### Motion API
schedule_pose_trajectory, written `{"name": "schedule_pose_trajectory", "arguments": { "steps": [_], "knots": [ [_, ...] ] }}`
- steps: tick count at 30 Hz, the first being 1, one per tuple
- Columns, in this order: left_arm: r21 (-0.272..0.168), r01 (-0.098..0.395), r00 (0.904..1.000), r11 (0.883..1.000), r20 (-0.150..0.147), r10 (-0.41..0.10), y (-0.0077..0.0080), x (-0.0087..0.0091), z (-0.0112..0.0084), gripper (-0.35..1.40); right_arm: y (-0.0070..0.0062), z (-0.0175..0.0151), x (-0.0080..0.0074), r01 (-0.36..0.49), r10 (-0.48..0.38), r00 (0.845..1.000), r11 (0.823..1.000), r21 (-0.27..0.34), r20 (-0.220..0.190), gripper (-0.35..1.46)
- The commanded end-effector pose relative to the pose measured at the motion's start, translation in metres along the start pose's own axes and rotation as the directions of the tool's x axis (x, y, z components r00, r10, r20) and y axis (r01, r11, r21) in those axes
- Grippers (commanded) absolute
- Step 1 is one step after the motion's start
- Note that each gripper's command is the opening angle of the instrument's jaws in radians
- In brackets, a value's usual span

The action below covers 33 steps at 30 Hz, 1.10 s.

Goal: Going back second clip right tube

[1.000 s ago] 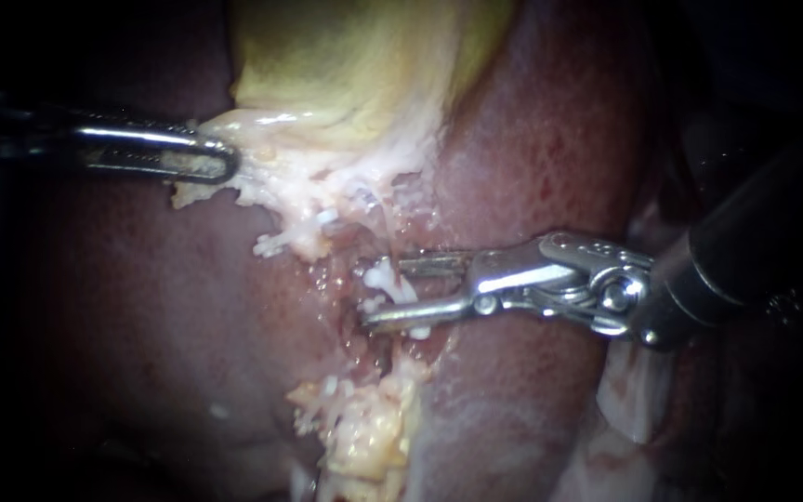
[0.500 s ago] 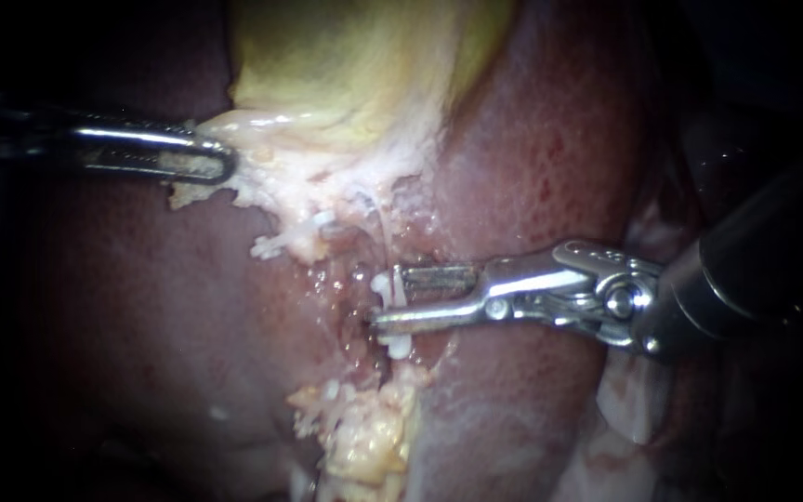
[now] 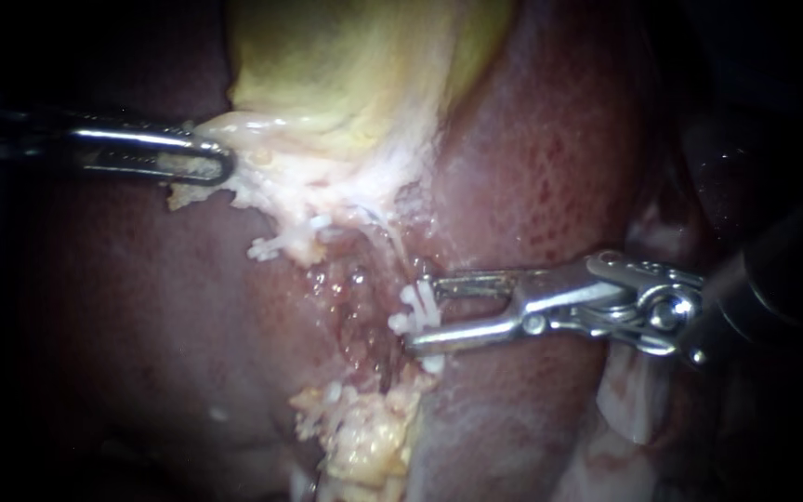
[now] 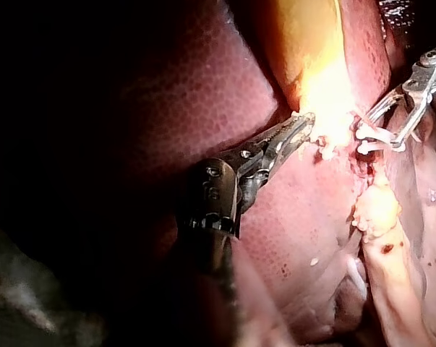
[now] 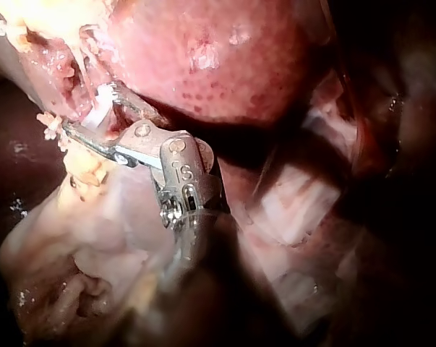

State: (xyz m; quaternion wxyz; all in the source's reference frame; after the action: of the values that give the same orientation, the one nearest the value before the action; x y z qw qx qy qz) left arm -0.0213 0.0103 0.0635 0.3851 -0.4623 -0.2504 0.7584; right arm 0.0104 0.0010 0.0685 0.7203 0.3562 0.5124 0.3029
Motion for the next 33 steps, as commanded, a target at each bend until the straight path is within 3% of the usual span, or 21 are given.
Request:
{"name": "schedule_pose_trajectory", "arguments": {
  "steps": [1, 7, 16, 21, 27, 33],
  "knots": [
    [0.000, 0.000, 1.0000, 1.000, 0.001, 0.000, 0.0000, 0.0000, 0.0000, -0.35, -0.0001, -0.0002, 0.0001, 0.005, -0.005, 1.000, 1.000, 0.001, 0.000, 0.50],
    [0.000, 0.000, 1.0000, 1.000, 0.001, 0.000, 0.0000, 0.0000, 0.0000, -0.35, -0.0002, -0.0004, 0.0007, 0.048, -0.048, 0.999, 0.999, 0.001, 0.000, 0.50],
    [0.000, 0.000, 1.0000, 1.000, 0.000, 0.000, 0.0000, 0.0000, 0.0000, -0.35, -0.0002, 0.0008, 0.0010, 0.047, -0.048, 0.999, 0.999, 0.009, 0.007, 0.50],
    [0.000, 0.000, 1.0000, 1.000, 0.001, 0.000, 0.0000, 0.0000, -0.0001, -0.35, -0.0009, -0.0004, 0.0010, 0.176, -0.176, 0.984, 0.984, 0.016, 0.011, 0.50],
    [0.000, 0.000, 1.0000, 1.000, 0.001, 0.000, 0.0000, 0.0000, -0.0001, -0.35, -0.0018, -0.0026, 0.0016, 0.380, -0.380, 0.925, 0.925, 0.024, 0.024, 0.50],
    [0.000, 0.000, 1.0000, 1.000, 0.001, 0.000, 0.0000, 0.0000, -0.0001, -0.35, -0.0030, -0.0047, 0.0036, 0.500, -0.500, 0.862, 0.866, 0.024, 0.080, 0.50]
  ]
}}
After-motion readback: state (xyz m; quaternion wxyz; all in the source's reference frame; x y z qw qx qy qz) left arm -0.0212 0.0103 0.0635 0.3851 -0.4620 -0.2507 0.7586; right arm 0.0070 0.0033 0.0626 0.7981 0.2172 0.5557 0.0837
